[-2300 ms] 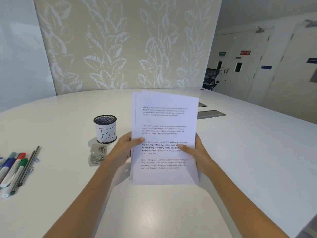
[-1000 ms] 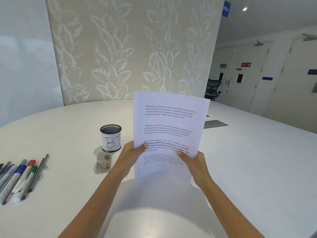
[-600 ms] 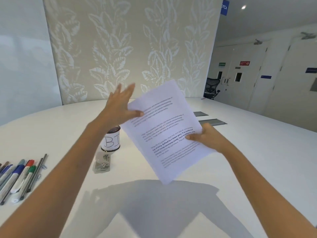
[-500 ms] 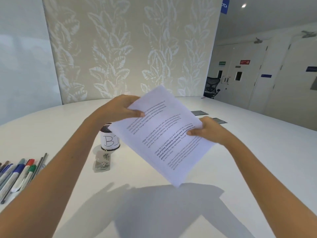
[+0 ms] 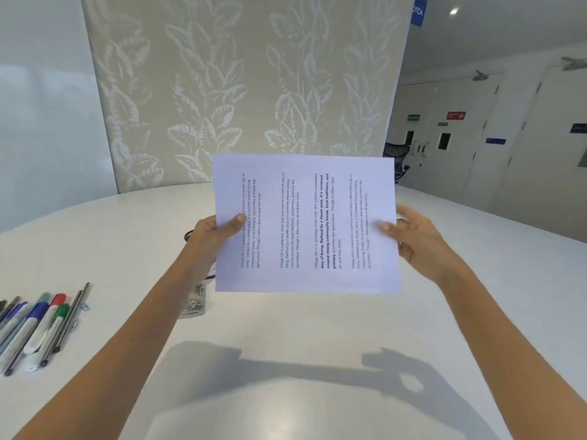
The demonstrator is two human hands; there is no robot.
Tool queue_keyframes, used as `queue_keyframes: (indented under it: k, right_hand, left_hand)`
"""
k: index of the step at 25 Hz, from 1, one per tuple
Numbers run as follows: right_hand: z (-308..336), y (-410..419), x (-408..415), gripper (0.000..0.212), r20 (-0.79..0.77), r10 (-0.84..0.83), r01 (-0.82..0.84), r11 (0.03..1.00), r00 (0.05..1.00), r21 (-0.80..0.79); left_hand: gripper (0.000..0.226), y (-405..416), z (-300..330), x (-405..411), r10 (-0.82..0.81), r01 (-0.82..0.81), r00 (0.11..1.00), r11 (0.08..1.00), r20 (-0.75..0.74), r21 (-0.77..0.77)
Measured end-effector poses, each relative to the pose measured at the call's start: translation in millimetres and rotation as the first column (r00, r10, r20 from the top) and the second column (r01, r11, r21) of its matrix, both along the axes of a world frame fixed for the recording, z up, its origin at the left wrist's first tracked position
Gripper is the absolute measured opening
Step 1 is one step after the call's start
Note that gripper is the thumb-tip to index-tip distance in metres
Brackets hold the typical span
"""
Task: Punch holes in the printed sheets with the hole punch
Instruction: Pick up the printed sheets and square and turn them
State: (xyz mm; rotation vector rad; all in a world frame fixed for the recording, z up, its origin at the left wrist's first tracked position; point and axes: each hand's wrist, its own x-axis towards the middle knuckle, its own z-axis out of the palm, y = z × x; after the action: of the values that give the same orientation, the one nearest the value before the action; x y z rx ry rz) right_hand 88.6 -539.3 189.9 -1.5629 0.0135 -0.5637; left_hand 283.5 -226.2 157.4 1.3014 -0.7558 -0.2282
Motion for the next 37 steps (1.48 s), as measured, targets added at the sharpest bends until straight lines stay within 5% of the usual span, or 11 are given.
queue_keyframes:
  k: [4,15,22,29,34,37]
  right_hand:
    - [-36.7,23.1,19.0,0.022,0.047,-0.103,0.102,0.994,0.994,0.037]
    - [-88.6,40.3,26.8,0.043,-0.077,-0.197,0.205,0.971,0.977,0.123]
    - [-79.8,47.9,34.0,0.038,-0.039,-0.23,0.233,0.966,0.972,0.115]
    - [-121.6,61.5,33.9,0.038,-0.204,-0.316,0.344,0.931,0.927,0.122]
    - [-64.0,55.2,35.4,0.025,-0.165,-0.417,0.4,0.908,0.894,-0.126]
    - [-13.2,58.7,36.6,0.014,-0.136,-0.466,0.38,0.832,0.874,-0.403]
  left_hand:
    - [0.016,-12.2,-15.7,-14.4,0.097,-0.097,0.995,0.995,0.015,-0.004]
    - [0.018,-8.6,-45.9,-14.9,0.113,-0.107,0.992,0.988,-0.053,0.109]
    - [0.026,-8.4,-43.0,-7.2,0.035,-0.028,0.993,0.998,-0.11,0.064]
    - [0.019,-9.7,-80.0,-5.0,0.051,-0.038,0.998,0.966,-0.045,0.256]
    - [0.099,2.3,-43.8,11.2,0.345,-0.396,0.902,0.901,0.26,0.179]
    - [0.107,7.6,-18.4,19.4,0.32,-0.576,0.681,0.789,0.659,0.212]
